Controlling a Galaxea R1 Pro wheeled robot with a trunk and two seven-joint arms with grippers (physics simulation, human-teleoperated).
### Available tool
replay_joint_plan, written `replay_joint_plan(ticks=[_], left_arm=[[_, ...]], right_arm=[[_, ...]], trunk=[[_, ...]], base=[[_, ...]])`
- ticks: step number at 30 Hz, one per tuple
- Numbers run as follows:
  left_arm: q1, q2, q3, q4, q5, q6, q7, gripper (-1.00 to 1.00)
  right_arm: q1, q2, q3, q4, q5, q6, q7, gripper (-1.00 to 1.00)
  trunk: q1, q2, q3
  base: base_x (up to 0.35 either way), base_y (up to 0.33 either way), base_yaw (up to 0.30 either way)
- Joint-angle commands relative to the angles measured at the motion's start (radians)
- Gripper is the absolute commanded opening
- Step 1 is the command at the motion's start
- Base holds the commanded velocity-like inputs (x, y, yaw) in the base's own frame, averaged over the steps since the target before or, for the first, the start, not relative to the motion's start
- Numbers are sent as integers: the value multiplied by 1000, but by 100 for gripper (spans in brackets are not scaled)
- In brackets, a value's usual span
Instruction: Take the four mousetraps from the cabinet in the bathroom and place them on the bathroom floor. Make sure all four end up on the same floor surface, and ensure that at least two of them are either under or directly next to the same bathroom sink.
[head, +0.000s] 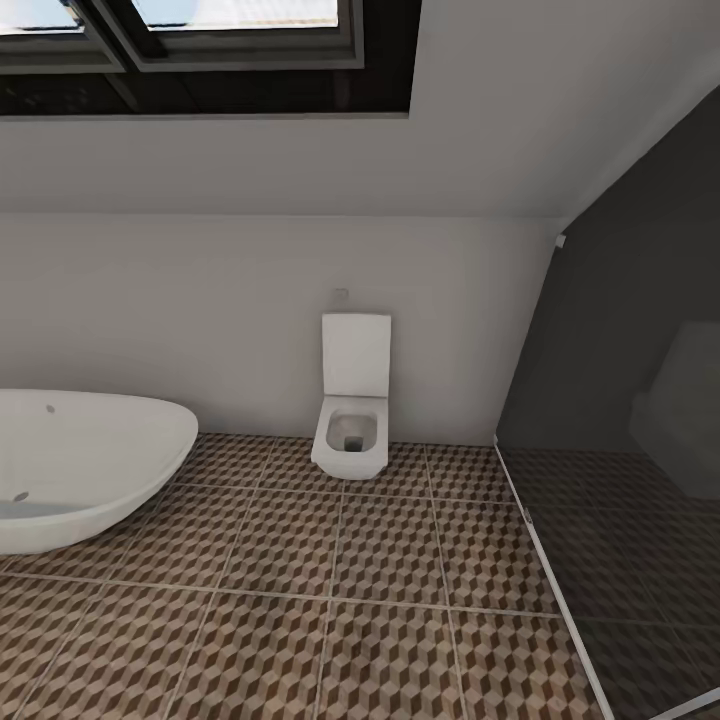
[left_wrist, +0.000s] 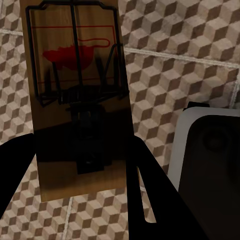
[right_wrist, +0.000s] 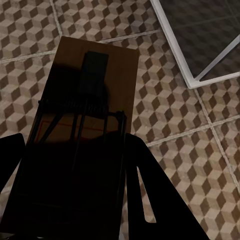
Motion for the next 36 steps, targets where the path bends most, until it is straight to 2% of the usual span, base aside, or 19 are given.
replay_joint_plan(ticks=[1, 36], left_arm=[[-1, -1, -7, 3, -2, -3, 6, -100], [-1, -1, -7, 3, -2, -3, 6, -100]], right_arm=[[-1, 0, 9, 0, -2, -1, -9, -100], [-1, 0, 9, -1, -2, -1, -9, -100]], trunk=[[1, -2, -2], [1, -2, -2]], base=[[0, 0, 0], [0, 0, 0]])
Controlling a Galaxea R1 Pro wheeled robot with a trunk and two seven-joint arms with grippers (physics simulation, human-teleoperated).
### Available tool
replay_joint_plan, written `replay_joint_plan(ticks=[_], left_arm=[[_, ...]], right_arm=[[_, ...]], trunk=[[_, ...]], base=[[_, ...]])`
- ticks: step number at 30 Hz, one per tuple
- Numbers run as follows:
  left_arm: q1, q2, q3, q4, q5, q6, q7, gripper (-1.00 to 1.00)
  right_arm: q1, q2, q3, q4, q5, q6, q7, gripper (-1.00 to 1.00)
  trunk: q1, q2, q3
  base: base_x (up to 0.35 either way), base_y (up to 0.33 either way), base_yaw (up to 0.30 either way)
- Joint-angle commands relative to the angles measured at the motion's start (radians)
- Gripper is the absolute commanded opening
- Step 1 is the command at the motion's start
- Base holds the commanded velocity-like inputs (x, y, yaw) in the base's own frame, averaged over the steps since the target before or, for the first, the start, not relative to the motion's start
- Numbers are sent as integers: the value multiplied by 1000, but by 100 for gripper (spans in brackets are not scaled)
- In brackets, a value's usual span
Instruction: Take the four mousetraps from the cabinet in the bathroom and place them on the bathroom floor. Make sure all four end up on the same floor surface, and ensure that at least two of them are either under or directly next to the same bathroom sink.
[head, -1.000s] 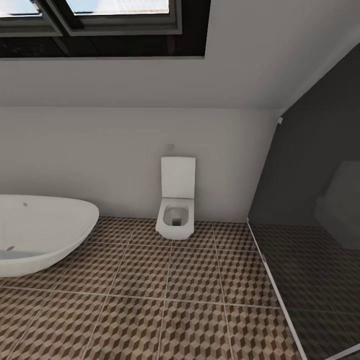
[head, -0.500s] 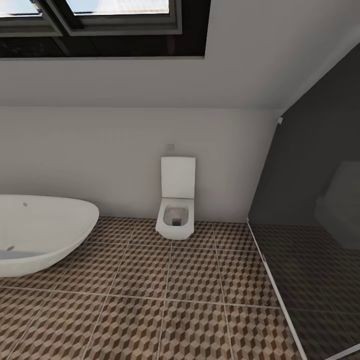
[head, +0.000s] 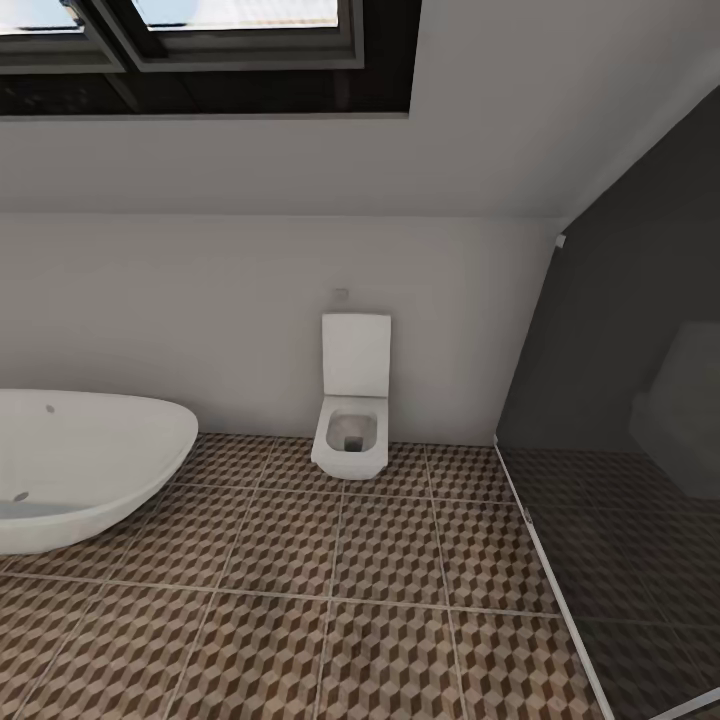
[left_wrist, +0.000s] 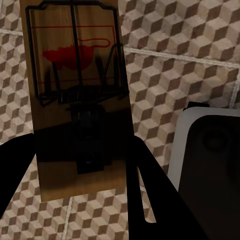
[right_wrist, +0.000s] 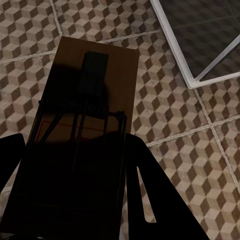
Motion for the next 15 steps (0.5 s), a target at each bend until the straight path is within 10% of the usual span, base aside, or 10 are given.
replay_joint_plan(ticks=[1, 15], left_arm=[[-1, -1, -7, 3, -2, -3, 6, -100], [-1, -1, -7, 3, -2, -4, 6, -100]], right_arm=[[-1, 0, 9, 0, -2, -2, -9, -100], [-1, 0, 9, 0, -2, -2, -9, -100]], trunk=[[1, -2, -2], [1, -2, -2]], base=[[0, 0, 0], [0, 0, 0]])
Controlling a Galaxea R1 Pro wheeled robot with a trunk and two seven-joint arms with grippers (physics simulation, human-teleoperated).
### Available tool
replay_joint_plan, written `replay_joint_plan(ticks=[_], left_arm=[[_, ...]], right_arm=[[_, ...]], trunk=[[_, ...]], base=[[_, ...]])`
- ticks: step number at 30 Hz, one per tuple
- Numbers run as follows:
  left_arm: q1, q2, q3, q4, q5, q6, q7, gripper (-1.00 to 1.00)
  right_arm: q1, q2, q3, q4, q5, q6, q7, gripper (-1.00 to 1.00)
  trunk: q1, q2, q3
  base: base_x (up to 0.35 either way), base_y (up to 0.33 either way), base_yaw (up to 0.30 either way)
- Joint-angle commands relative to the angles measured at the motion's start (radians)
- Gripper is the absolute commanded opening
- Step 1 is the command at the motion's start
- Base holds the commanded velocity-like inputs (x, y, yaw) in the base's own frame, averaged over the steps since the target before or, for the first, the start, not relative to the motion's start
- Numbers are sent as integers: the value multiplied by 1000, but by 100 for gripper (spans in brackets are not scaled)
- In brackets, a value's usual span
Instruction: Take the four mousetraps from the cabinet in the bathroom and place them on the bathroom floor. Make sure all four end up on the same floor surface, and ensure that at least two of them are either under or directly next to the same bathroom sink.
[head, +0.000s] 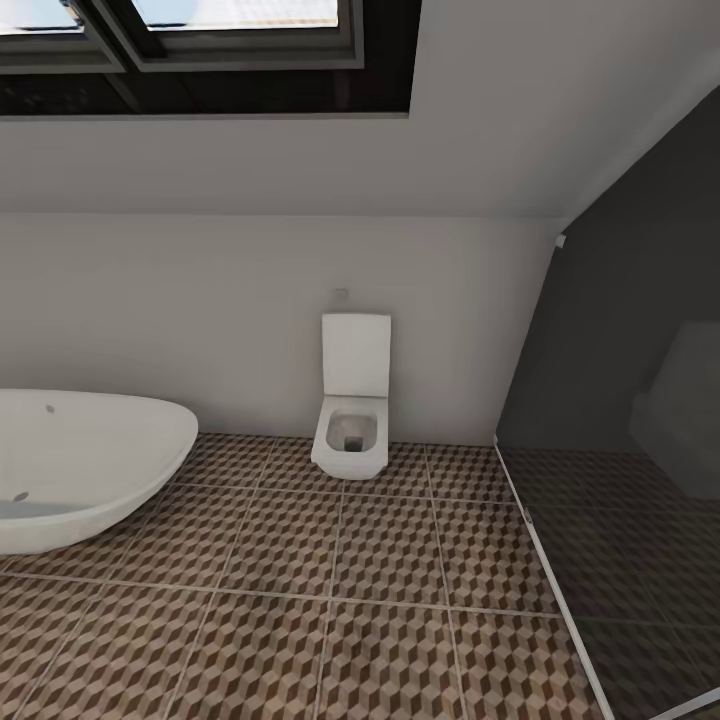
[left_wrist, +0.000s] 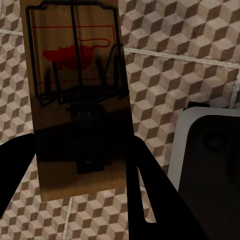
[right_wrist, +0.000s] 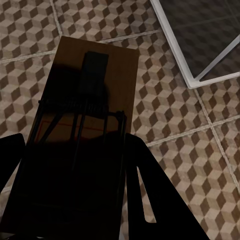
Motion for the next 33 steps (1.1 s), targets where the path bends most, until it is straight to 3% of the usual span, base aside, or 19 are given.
replay_joint_plan(ticks=[1, 33], left_arm=[[-1, -1, -7, 3, -2, -3, 6, -100], [-1, -1, -7, 3, -2, -3, 6, -100]], right_arm=[[-1, 0, 9, 0, -2, -1, -9, -100], [-1, 0, 9, 0, -2, -1, -9, -100]], trunk=[[1, -2, -2], [1, -2, -2]], base=[[0, 0, 0], [0, 0, 0]])
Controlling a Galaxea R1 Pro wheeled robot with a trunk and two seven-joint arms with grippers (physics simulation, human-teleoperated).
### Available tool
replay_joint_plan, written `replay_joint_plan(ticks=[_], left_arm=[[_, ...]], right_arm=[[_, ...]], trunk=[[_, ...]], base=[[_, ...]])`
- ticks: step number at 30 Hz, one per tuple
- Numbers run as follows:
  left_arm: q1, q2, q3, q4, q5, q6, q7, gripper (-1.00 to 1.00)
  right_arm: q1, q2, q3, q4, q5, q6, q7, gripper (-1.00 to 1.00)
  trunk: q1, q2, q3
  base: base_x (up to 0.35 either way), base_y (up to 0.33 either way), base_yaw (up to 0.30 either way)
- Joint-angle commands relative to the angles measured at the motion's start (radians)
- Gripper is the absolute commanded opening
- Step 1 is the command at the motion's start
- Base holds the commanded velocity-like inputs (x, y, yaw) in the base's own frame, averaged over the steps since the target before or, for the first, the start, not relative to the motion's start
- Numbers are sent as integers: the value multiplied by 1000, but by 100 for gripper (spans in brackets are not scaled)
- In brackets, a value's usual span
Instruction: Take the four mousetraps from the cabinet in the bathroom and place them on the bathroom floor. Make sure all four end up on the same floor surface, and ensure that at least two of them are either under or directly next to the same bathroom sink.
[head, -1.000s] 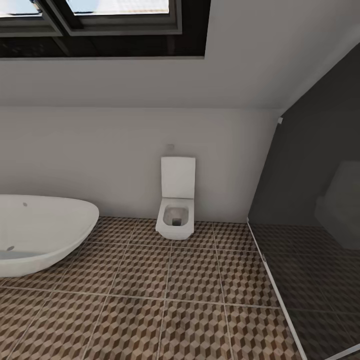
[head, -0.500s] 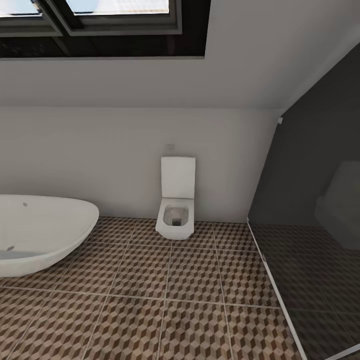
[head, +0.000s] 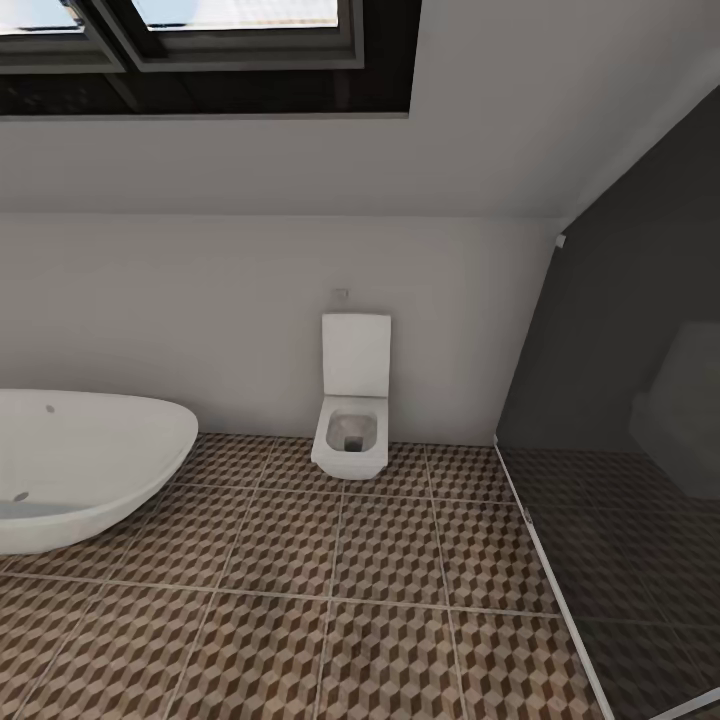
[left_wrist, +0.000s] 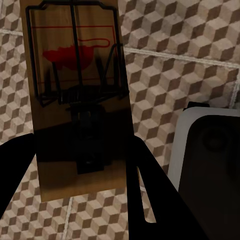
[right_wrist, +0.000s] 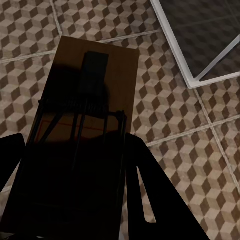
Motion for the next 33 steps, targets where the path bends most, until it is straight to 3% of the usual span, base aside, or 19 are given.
replay_joint_plan(ticks=[1, 33], left_arm=[[-1, -1, -7, 3, -2, -3, 6, -100], [-1, -1, -7, 3, -2, -3, 6, -100]], right_arm=[[-1, 0, 9, 0, -2, -2, -9, -100], [-1, 0, 9, 0, -2, -2, -9, -100]], trunk=[[1, -2, -2], [1, -2, -2]], base=[[0, 0, 0], [0, 0, 0]])
